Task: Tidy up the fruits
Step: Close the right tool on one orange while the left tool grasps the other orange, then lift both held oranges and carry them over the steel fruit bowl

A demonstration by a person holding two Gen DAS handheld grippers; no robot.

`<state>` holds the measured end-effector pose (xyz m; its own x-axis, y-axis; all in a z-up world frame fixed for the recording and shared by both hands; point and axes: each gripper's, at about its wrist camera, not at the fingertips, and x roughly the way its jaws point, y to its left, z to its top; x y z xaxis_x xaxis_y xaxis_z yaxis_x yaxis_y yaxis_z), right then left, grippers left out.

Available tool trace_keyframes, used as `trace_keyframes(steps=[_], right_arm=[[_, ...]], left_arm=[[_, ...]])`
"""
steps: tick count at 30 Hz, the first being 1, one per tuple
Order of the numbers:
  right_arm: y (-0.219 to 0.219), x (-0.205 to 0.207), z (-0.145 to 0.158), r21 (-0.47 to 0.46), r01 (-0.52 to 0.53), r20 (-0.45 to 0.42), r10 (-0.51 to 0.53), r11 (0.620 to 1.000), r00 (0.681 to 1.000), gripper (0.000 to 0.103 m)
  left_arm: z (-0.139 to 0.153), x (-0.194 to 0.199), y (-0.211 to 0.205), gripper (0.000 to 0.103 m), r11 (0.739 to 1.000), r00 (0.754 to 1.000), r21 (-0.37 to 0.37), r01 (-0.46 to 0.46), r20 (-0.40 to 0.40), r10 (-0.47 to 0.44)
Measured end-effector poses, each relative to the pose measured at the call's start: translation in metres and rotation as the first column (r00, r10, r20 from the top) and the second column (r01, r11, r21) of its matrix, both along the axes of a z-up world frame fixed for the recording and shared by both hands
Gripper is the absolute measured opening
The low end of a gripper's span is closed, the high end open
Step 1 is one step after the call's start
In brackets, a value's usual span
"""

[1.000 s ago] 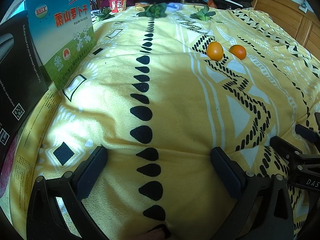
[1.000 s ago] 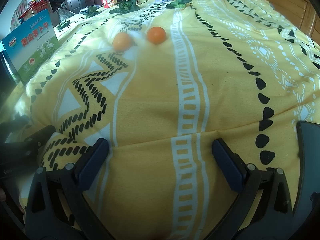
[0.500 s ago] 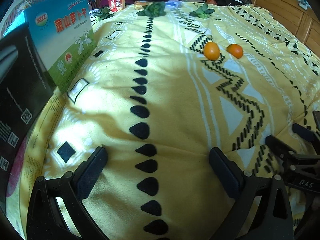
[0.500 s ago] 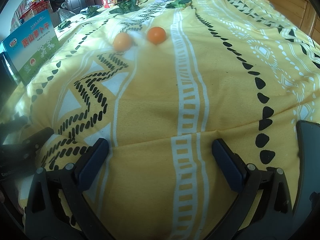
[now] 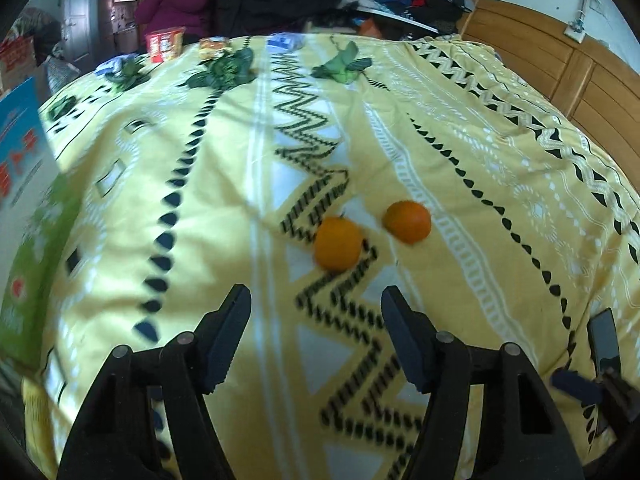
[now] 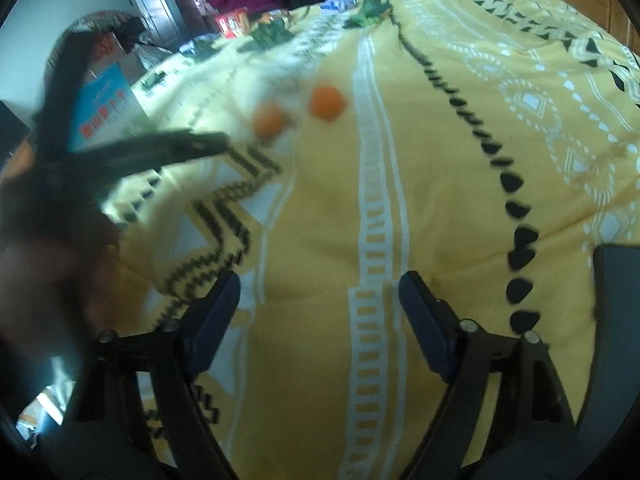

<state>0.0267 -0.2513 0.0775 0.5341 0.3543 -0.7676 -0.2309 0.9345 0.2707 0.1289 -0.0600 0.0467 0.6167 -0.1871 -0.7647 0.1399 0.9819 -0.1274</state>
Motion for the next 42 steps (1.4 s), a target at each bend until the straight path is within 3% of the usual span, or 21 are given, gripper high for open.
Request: trace_keyframes(steps=[6, 9, 11, 14, 21, 29, 31, 32, 37, 42], right_arm=[[-0.013, 0.038, 0.033, 0.011, 0.03, 0.067, -0.031, 0.999, 0.997, 0.079], [-0.013, 0.06, 0.035, -0.012, 0.017, 0.07, -0.016, 1.0, 0.997, 0.067], [-0.01, 0.076, 0.031, -0.021, -0.001, 0.062, 0.002, 1.0, 0.998, 0.06], [-0.003, 0.089, 0.021, -0.032, -0.039, 0.047, 0.04, 0.999, 0.998, 0.049], [0.035, 0.126, -0.002, -0.105, -0.172, 0.053, 0.179, 0.979, 0.982, 0.049], [0.053, 0.155, -0.028, -0.189, -0.213, 0.002, 0.217, 0.959, 0.976, 0.049], [0.052, 0.154, -0.031, -0.185, -0.217, -0.007, 0.219, 0.959, 0.976, 0.042], [0.049, 0.154, -0.031, -0.163, -0.218, -0.018, 0.218, 0.962, 0.976, 0.034], [0.045, 0.143, -0.011, -0.125, -0.192, 0.015, 0.196, 0.973, 0.981, 0.034], [0.046, 0.127, 0.023, -0.11, -0.18, 0.073, 0.189, 0.977, 0.979, 0.034]], left_arm=[[-0.02, 0.036, -0.002, 0.068, 0.998, 0.999, -0.046, -0.032, -0.034, 0.03], [-0.032, 0.045, 0.002, 0.052, 0.996, 0.998, -0.089, -0.018, -0.06, 0.012], [-0.032, 0.044, 0.003, 0.03, 0.99, 0.999, -0.137, 0.014, -0.05, -0.021], [-0.023, 0.033, 0.005, 0.03, 0.99, 1.0, -0.139, 0.017, -0.023, -0.02], [-0.007, 0.002, 0.033, 0.03, 0.983, 1.0, -0.185, -0.02, 0.008, 0.021], [-0.024, 0.015, 0.038, 0.03, 0.977, 0.999, -0.212, -0.025, -0.053, 0.014], [-0.028, 0.017, 0.037, 0.03, 0.978, 0.998, -0.206, -0.023, -0.055, 0.011], [-0.027, 0.017, 0.037, 0.03, 0.978, 0.998, -0.205, -0.023, -0.054, 0.012], [-0.008, 0.01, 0.036, 0.03, 0.981, 1.0, -0.193, -0.012, -0.005, 0.011], [0.031, -0.01, 0.044, 0.029, 0.979, 0.998, -0.202, -0.008, 0.065, 0.022]])
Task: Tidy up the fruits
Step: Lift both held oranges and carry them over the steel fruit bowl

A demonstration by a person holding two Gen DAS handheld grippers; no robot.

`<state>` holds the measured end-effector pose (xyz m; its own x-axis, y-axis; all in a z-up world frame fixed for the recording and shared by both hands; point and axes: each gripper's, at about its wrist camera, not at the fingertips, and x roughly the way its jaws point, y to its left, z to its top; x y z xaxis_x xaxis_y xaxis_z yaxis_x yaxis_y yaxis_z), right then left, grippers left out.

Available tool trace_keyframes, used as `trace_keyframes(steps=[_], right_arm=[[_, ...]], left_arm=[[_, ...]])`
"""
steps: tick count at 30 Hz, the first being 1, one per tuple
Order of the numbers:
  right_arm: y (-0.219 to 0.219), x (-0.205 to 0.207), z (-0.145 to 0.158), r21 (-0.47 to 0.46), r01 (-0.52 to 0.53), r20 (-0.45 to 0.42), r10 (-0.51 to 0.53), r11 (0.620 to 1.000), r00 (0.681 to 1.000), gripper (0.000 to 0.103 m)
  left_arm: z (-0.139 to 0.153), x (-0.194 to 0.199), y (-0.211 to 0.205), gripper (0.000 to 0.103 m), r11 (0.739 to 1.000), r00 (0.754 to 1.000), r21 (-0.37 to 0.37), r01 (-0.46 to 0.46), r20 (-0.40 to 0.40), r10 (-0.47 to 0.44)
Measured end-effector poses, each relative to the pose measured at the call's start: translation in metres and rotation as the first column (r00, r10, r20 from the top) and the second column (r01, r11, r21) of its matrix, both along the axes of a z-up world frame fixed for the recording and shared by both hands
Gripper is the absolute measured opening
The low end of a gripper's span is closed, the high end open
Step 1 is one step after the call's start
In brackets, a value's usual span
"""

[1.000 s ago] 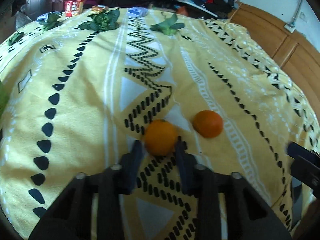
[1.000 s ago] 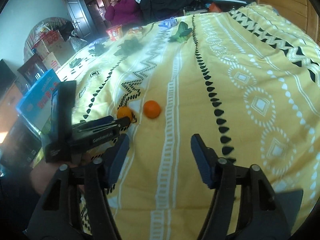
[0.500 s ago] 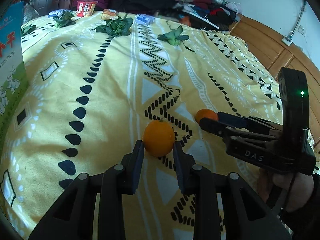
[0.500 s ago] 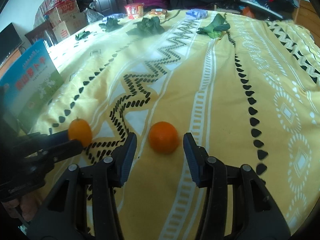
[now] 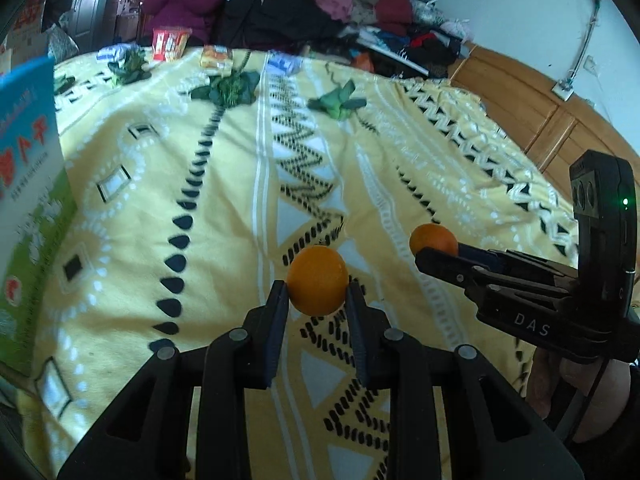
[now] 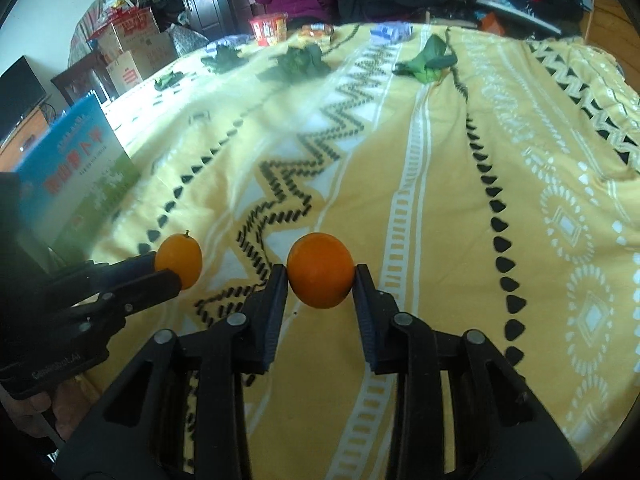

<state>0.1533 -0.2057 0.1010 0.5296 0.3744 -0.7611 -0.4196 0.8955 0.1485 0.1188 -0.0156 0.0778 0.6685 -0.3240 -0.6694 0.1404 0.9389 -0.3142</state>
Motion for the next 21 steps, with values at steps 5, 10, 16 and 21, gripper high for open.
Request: trace_keyframes(steps=[5, 10, 16, 21], right_arm=[[0.001, -0.021, 0.023, 0.019, 0.001, 0.025, -0.001, 1.0, 1.0, 0.034], [-0.011, -0.042, 0.0, 0.06, 0.054, -0.051, -0.051, 0.997, 0.997, 0.034], [-0.01, -0.055, -0.014, 0.079, 0.048, -0.088, -0.041, 0.996, 0.995, 0.034], [-0.01, -0.053, -0.011, 0.092, 0.041, -0.076, -0.035, 0.995, 0.997, 0.034]], left_arm=[[0.011, -0.026, 0.007, 0.029, 0.997, 0.998, 0.047, 0.057, -0.042, -0.055], [-0.05, -0.045, 0.012, 0.03, 0.996, 0.979, 0.043, 0.084, -0.188, -0.075], [-0.042, -0.051, 0.003, 0.053, 0.995, 0.993, 0.071, 0.066, -0.099, -0.059], [-0.048, -0.035, -0.002, 0.057, 0.994, 0.992, 0.086, 0.065, -0.116, -0.055]])
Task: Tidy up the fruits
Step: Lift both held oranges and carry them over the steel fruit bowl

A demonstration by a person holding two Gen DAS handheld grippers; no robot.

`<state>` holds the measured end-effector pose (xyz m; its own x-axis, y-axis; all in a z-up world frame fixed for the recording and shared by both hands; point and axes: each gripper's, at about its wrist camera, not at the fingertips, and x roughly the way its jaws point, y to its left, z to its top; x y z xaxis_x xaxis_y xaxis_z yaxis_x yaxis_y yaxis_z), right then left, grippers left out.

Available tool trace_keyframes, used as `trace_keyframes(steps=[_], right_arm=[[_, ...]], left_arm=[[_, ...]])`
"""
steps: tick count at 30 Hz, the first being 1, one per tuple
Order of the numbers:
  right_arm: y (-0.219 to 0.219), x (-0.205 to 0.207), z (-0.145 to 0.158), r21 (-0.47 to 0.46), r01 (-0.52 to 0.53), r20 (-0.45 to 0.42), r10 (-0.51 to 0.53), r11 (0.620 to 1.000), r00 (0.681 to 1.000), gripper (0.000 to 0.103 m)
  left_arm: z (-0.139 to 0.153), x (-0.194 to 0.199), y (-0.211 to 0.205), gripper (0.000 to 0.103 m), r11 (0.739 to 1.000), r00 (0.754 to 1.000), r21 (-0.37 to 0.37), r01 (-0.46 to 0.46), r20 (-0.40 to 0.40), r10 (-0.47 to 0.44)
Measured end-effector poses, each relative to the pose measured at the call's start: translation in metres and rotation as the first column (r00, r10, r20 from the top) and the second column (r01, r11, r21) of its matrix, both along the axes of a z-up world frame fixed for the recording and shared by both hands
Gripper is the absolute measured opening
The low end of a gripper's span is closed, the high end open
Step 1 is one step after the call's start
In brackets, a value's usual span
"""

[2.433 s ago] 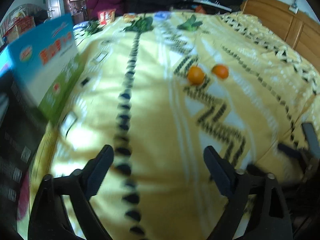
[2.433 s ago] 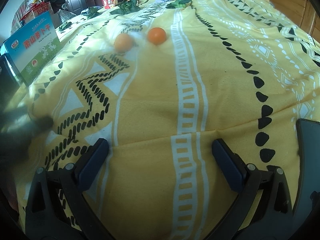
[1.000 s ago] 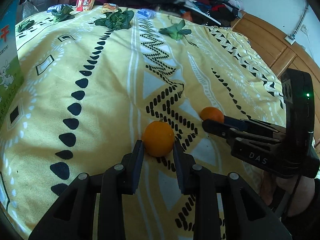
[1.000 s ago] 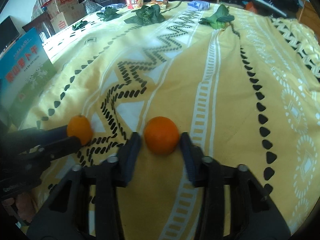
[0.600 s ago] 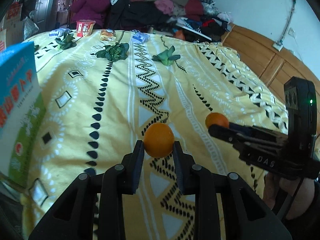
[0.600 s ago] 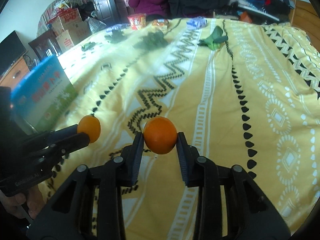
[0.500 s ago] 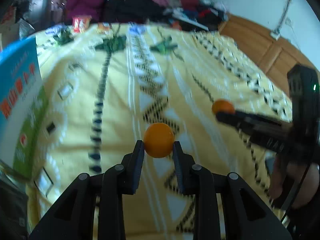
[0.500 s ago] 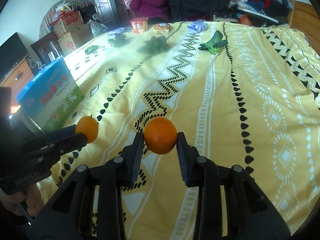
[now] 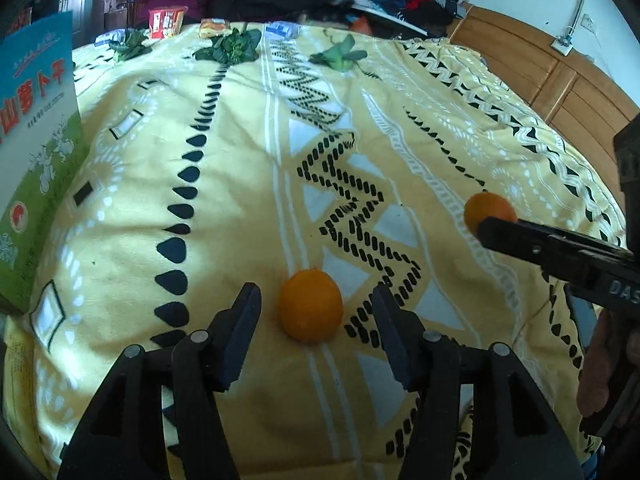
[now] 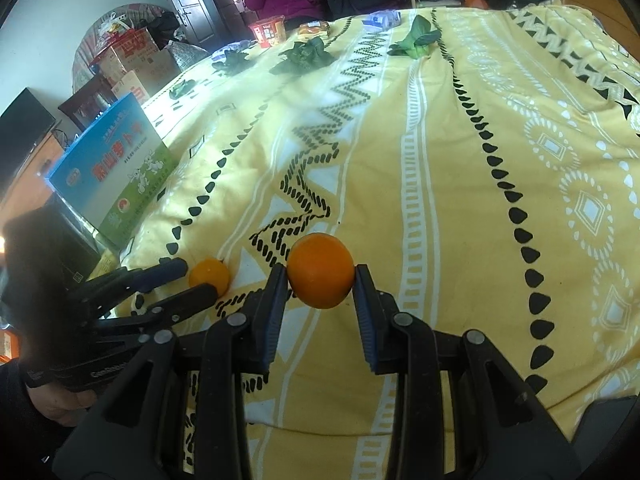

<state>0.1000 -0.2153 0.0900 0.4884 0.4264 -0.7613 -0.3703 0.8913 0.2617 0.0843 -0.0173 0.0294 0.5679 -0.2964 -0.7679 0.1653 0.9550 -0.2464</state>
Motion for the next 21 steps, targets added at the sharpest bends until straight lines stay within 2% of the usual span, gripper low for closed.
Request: trace_keyframes(steps=[2, 7, 10, 13, 16, 21], right_arm=[[0.001, 0.0, 0.0, -0.002, -0.003, 0.003, 0.003, 1.0, 1.0, 0.034], [0.002, -0.006, 0.002, -0.008, 0.006, 0.011, -0.006, 1.0, 1.0, 0.034], [0.006, -0.009, 0.013, -0.015, 0.01, 0.026, -0.009, 1.0, 1.0, 0.034], [0.019, -0.013, 0.035, -0.012, -0.008, 0.062, 0.008, 1.0, 0.998, 0.034], [0.045, -0.02, 0.067, -0.001, -0.047, 0.111, 0.047, 0.999, 0.993, 0.034], [0.109, -0.036, 0.119, 0.04, -0.151, 0.183, 0.142, 0.988, 0.973, 0.034]], left_arm=[[-0.007, 0.003, -0.004, 0.034, 0.999, 0.999, 0.024, 0.029, -0.029, -0.028], [0.005, -0.01, 0.001, 0.033, 1.0, 1.0, 0.009, 0.016, 0.008, -0.017], [0.037, -0.025, 0.012, 0.033, 1.0, 0.997, -0.013, -0.009, 0.07, 0.01], [0.082, -0.044, 0.033, 0.033, 0.998, 0.987, -0.012, -0.057, 0.151, 0.058], [0.129, -0.067, 0.07, 0.033, 0.989, 0.961, -0.025, -0.145, 0.232, 0.147], [0.195, -0.116, 0.158, 0.033, 0.945, 0.882, -0.043, -0.323, 0.347, 0.317]])
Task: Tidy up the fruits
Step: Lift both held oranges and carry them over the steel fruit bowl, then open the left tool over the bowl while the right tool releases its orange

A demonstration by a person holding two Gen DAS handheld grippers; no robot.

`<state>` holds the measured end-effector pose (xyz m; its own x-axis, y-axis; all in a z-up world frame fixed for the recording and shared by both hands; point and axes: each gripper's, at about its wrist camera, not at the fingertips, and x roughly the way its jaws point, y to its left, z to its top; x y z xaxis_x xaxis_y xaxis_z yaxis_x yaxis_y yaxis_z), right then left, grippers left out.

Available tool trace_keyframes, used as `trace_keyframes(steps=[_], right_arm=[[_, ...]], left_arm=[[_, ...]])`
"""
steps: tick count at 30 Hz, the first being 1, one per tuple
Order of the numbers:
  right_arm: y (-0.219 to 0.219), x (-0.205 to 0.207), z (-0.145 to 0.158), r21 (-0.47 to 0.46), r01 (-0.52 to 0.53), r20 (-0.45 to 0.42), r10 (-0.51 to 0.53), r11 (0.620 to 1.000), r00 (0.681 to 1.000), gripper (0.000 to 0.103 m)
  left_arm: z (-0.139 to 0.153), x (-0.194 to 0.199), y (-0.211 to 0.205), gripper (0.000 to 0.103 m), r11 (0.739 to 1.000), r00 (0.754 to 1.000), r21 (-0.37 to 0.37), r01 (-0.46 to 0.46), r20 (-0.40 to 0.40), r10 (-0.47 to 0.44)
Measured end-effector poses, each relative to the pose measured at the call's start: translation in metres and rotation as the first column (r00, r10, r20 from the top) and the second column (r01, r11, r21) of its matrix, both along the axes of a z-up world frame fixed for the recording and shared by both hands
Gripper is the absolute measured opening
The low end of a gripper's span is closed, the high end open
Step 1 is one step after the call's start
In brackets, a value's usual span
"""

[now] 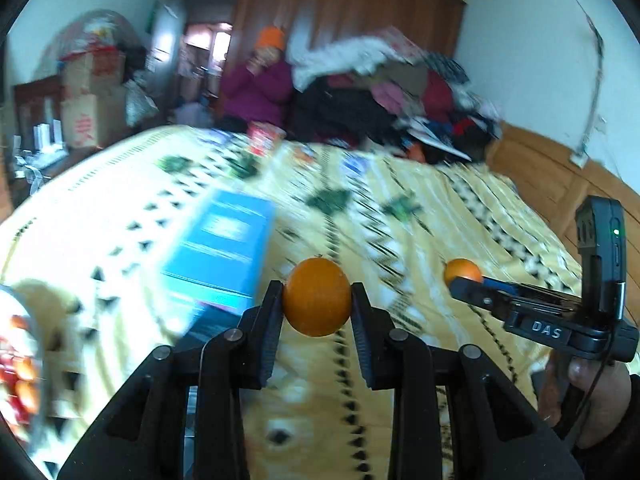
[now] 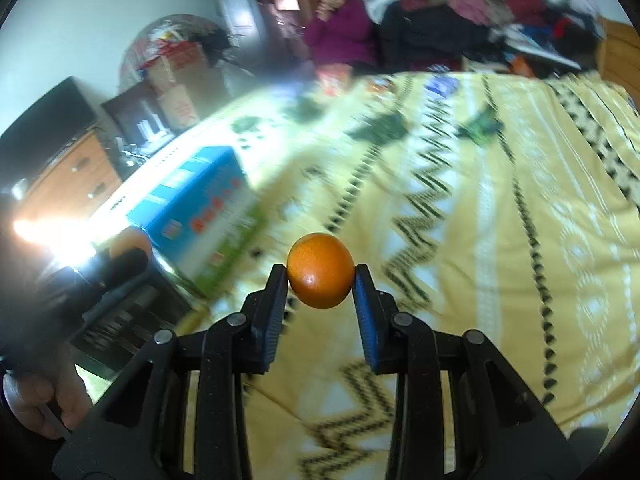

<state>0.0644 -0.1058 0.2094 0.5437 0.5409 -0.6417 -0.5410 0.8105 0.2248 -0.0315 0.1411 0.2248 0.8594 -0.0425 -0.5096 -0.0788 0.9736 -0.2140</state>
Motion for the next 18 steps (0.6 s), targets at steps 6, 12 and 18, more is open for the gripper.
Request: trace_keyframes(steps=[6, 12, 18], right_arm=[[0.109, -0.034, 0.049, 0.037, -0.19, 0.054, 0.188, 0.981, 0.981, 0.034], [0.23, -0.081, 0.053, 0.064, -0.394, 0.003, 0.394, 0.917, 0.919, 0.034], [0.333, -0.121, 0.022, 0.03, -0.54, -0.102, 0.54, 0.841, 0.835, 0.034]], left_arm=[[0.017, -0.059, 0.12, 0.033, 0.963, 0.964, -0.026, -0.267, 0.004, 0.268], [-0.008, -0.111, 0.229, 0.033, 0.869, 0.868, -0.041, -0.494, -0.08, 0.49], [-0.039, -0.141, 0.281, 0.033, 0.824, 0.823, -0.072, -0.561, -0.159, 0.546]])
